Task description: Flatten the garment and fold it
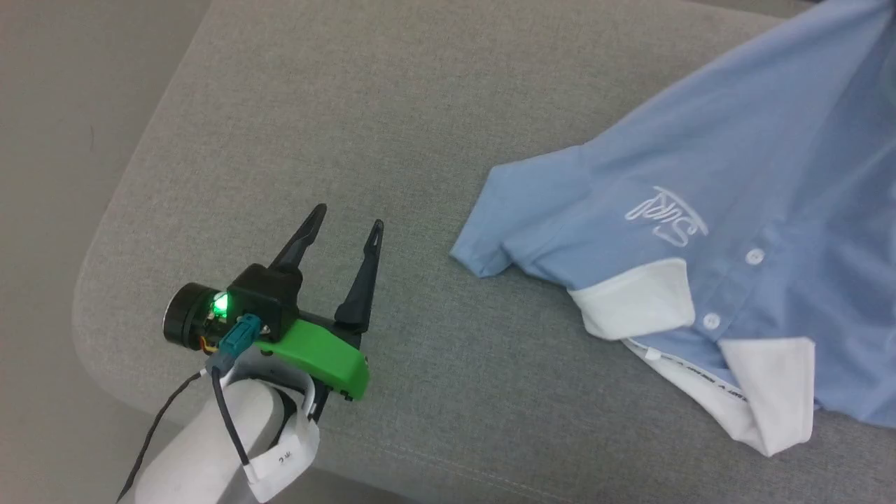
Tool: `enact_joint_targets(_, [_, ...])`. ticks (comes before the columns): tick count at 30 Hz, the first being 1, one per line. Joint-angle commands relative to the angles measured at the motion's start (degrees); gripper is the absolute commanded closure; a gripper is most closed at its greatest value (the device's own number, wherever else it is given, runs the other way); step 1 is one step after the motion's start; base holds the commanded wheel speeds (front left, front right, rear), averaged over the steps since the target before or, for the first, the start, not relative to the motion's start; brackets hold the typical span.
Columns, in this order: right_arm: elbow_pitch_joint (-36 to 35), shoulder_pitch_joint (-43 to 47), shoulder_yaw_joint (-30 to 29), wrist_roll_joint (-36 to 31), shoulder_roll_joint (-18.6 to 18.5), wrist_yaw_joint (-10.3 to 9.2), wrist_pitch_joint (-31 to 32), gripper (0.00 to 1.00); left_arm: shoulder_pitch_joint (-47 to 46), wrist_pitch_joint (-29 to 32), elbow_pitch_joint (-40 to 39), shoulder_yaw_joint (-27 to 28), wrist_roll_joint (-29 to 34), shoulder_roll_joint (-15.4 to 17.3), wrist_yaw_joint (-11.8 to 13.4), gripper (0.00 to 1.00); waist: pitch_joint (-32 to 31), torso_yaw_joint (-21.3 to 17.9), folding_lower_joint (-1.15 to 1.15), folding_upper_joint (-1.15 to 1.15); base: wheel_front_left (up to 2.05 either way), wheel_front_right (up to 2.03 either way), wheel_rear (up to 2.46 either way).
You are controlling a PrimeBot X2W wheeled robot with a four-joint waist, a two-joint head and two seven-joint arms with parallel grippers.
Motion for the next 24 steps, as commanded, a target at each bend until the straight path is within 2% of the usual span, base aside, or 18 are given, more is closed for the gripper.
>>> enact_joint_targets(1, [0.92,-3.04,1.19,-0.66,-0.68,-0.09,-1.54,1.00,-0.97,-0.37,-0.28,0.06,0.39,-0.01,0.17,0.00,2.88,2.44,0.00,0.00,0.00,0.00,0.00])
enact_joint_targets(10, [12.34,-18.75,15.22,-3.76,-5.91,-0.09,-9.01,1.00,-2.01,-1.92,0.20,-0.28,0.93,-2.03,0.10,0.00,7.93,7.81,0.00,0.00,0.00,0.00,0.00])
enact_joint_targets(14, [18.49,-22.40,21.98,-3.58,-6.32,-0.09,-10.24,1.00,-2.37,-2.46,0.72,-0.38,1.19,-2.88,-0.11,0.00,9.11,8.90,0.00,0.00,0.00,0.00,0.00])
enact_joint_targets(15, [19.62,-22.93,23.60,-3.70,-6.36,-0.09,-10.57,0.65,-2.43,-2.55,0.84,-0.38,1.25,-3.03,-0.14,0.00,9.25,9.00,0.00,0.00,0.00,0.00,0.00])
enact_joint_targets(16, [21.20,-23.50,25.10,-3.68,-6.36,-0.09,-11.03,0.00,-2.50,-2.65,0.98,-0.38,1.31,-3.21,-0.17,0.00,9.38,9.08,0.00,0.00,0.00,0.00,0.00])
enact_joint_targets(24, [30.37,-22.99,29.65,1.58,-2.91,-0.09,-13.98,0.00,-3.17,-2.91,2.25,-0.14,1.21,-3.59,-0.45,0.00,7.48,6.91,0.00,0.00,0.00,0.00,0.00])
